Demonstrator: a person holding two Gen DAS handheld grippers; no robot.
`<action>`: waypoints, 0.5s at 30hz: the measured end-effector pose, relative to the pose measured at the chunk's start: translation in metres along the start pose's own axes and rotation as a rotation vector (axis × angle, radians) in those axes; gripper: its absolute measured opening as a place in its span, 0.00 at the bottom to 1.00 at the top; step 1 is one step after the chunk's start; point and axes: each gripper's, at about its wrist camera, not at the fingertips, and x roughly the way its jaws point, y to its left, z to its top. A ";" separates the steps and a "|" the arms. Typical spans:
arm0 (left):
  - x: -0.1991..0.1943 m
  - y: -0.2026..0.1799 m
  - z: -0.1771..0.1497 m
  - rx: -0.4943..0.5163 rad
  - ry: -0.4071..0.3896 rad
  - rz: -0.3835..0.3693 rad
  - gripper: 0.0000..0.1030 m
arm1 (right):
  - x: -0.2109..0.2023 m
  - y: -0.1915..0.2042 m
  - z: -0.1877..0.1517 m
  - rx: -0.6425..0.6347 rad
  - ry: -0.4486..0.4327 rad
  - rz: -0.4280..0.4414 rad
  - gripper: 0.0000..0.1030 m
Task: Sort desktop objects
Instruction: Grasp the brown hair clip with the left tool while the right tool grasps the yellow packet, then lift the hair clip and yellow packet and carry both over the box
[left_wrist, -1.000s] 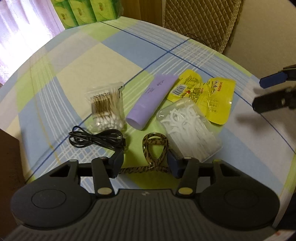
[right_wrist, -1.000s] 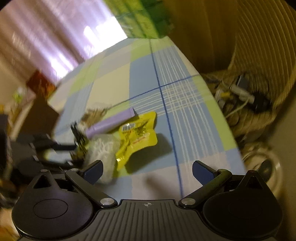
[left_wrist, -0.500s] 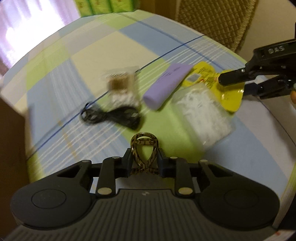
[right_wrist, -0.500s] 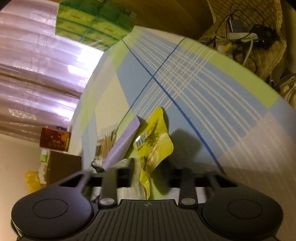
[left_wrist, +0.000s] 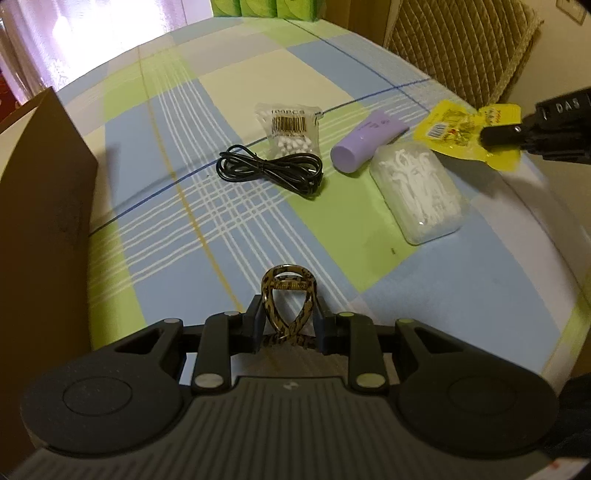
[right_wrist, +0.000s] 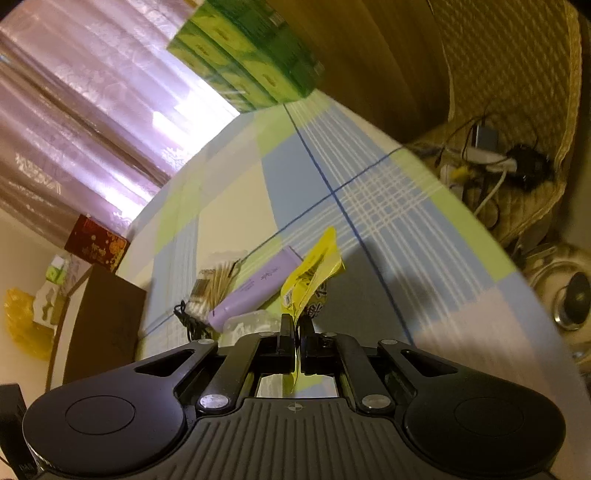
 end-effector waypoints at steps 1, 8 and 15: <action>-0.003 0.000 0.000 0.000 -0.007 -0.003 0.22 | -0.004 0.004 -0.001 -0.013 -0.004 0.000 0.00; -0.037 0.000 0.002 0.013 -0.078 -0.011 0.22 | -0.022 0.045 -0.011 -0.136 0.012 0.027 0.00; -0.079 0.008 -0.001 -0.003 -0.153 -0.007 0.22 | -0.023 0.089 -0.025 -0.246 0.071 0.106 0.00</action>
